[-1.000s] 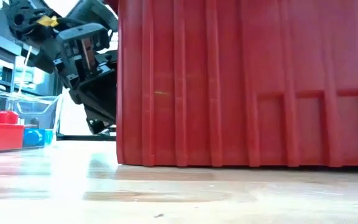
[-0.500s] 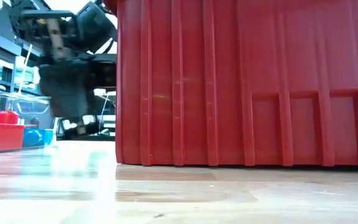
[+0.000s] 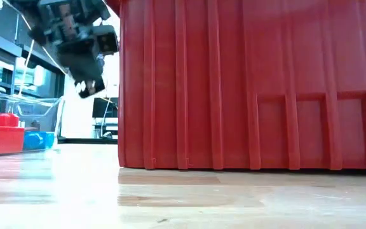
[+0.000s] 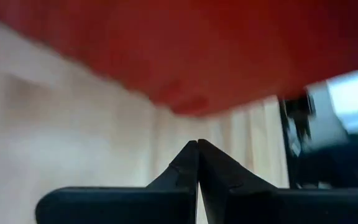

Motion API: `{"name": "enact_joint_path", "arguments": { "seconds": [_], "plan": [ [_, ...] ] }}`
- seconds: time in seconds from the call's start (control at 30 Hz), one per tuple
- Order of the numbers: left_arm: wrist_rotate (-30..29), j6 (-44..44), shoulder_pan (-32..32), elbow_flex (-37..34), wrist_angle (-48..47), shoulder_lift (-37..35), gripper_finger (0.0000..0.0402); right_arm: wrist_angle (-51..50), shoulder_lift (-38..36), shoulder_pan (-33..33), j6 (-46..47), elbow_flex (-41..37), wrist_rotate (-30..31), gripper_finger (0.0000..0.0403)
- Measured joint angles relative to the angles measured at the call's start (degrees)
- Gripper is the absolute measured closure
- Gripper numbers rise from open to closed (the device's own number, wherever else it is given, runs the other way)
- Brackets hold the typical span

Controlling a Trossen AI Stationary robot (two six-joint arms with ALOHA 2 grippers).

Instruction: Sort Items/Unsort Items

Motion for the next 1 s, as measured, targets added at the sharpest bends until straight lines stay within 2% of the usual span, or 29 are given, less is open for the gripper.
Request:
{"name": "enact_joint_path", "arguments": {
  "seconds": [0.13,0.23,0.3,0.4,0.53,0.67,0.77,0.9,1.0],
  "plan": [
    [-5.4,9.4,5.9,9.3,-9.3,-5.6,0.0401,0.2,0.0,0.0,1.0,0.0,2.0,0.0403],
    [-10.4,18.8,9.5,20.0,-17.6,-4.1,0.0401,0.5,0.0,0.0,1.0,0.0,2.3,0.0403],
    [-12.3,24.4,11.9,27.1,-19.9,-0.8,0.0401,0.9,0.0,0.0,1.0,0.0,2.7,0.0403],
    [-13.3,32.2,15.4,36.6,-19.7,7.5,0.0401,1.6,0.0,0.0,0.9,0.0,2.7,0.0403],
    [-14.0,39.4,18.3,49.6,-20.8,23.6,0.0401,2.0,0.0,0.0,0.9,0.0,3.0,0.0403],
    [-19.0,44.9,18.5,63.5,-23.2,39.4,0.0401,2.1,0.0,0.0,0.9,0.0,3.0,0.0403],
    [-20.5,48.1,17.7,72.4,-26.0,47.9,0.0401,2.6,0.0,0.0,1.0,0.0,3.0,0.0403],
    [-21.3,51.7,16.3,80.1,-28.5,55.6,0.0401,2.6,-0.1,-0.6,1.5,0.0,4.2,0.0403],
    [-23.2,53.5,15.2,81.5,-28.7,59.0,0.0401,2.6,-0.1,-1.2,2.3,0.0,5.5,0.0403]
  ]
}}
